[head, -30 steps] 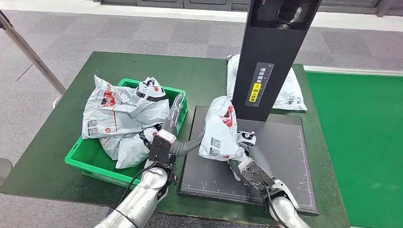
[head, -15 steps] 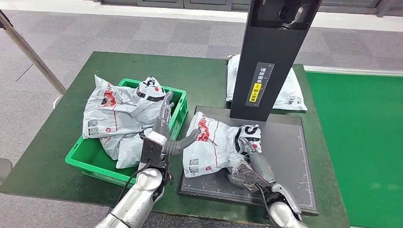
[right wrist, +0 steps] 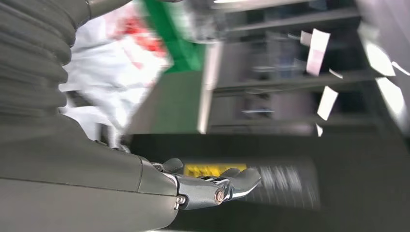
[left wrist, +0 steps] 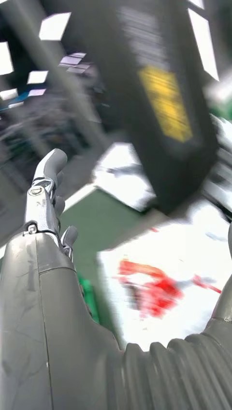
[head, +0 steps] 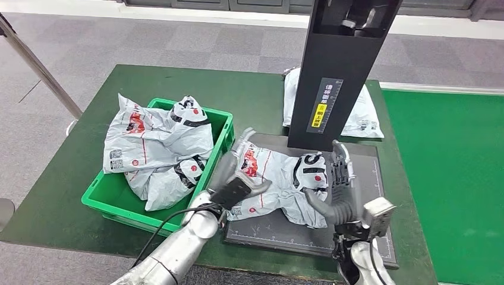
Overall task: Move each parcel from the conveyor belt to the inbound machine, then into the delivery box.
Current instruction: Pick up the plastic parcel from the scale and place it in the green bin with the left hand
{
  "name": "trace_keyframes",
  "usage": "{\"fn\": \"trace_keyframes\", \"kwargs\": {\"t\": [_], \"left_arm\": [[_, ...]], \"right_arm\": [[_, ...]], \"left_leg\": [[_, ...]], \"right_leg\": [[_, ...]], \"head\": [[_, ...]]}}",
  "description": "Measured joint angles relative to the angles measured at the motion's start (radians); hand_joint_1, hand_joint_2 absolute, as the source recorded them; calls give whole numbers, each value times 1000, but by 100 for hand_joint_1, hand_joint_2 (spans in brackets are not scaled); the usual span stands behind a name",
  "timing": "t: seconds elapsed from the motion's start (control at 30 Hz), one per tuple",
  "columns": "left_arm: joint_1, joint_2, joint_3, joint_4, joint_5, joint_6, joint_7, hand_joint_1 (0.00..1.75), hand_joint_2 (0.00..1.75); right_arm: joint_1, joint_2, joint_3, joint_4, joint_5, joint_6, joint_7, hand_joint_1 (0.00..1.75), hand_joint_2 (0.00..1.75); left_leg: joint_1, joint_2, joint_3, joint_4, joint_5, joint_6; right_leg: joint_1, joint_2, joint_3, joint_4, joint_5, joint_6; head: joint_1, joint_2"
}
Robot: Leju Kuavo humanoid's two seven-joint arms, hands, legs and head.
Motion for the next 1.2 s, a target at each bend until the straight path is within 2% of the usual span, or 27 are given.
{"fn": "trace_keyframes", "kwargs": {"t": [0.13, 0.43, 0.53, 0.57, 0.67, 0.7, 0.8, 0.9, 1.03, 1.2], "left_arm": [[-22, -15, -73, 112, -71, -15, 19, 0, 175], [-49, -25, -107, 203, -81, -19, 23, 0, 175], [-64, -31, -126, 240, -151, -69, 76, 0, 175], [-70, -34, -137, 258, -191, -96, 105, 38, 175], [-86, -50, -168, 313, -307, -166, 179, 169, 175], [-94, -57, -182, 330, -340, -185, 200, 175, 175], [-119, -74, -220, 366, -408, -212, 242, 175, 175], [-128, -81, -229, 380, -416, -171, 240, 175, 175], [-131, -75, -213, 366, -425, -10, 230, 175, 175], [-128, -41, -141, 270, -494, 182, 223, 175, 175]], "right_arm": [[1, 17, -57, -32, -74, 34, -2, 0, 175], [4, 30, -86, -50, -82, 43, -1, 0, 175], [3, 37, -96, -50, -95, 56, 5, 0, 175], [3, 41, -101, -50, -98, 60, 8, 0, 175], [-4, 54, -119, -48, -91, 62, 16, 0, 175], [-7, 57, -125, -47, -86, 60, 18, 0, 175], [-16, 69, -139, -44, -72, 56, 22, 0, 175], [-22, 78, -144, -41, -55, 47, 36, 0, 175], [-47, 80, -144, -12, -47, 46, 55, 0, 175], [-82, 82, -144, 37, -49, 44, 53, 0, 175]], "left_leg": [[0, 2, 0, 0, 0, 0], [0, 2, 0, 0, -1, 0], [0, 2, 0, 0, -1, 0], [0, 2, 0, 0, 0, 0], [0, 1, 0, 0, 0, 1], [0, 0, 1, 0, -1, 1], [0, -1, 3, 0, -1, 1], [0, 0, 4, 0, -1, 1], [0, 1, 4, 0, 0, 0], [0, 1, 3, 0, 2, -2]], "right_leg": [[0, 2, -1, 0, 0, 0], [0, 2, -1, 0, 0, 0], [0, 2, -1, 0, 0, 0], [0, 2, -1, 0, 0, 0], [0, 1, 0, 0, 0, 0], [0, 0, 1, 0, 0, 0], [0, -1, 5, -1, 0, 0], [0, 0, 5, -1, 0, 0], [0, 0, 4, 0, 1, 0], [0, 1, 3, 1, 2, -1]], "head": [[0, 0], [0, 0], [0, 0], [0, 0], [0, 0], [0, 0], [0, 0], [0, 0], [0, 0], [0, 0]]}}
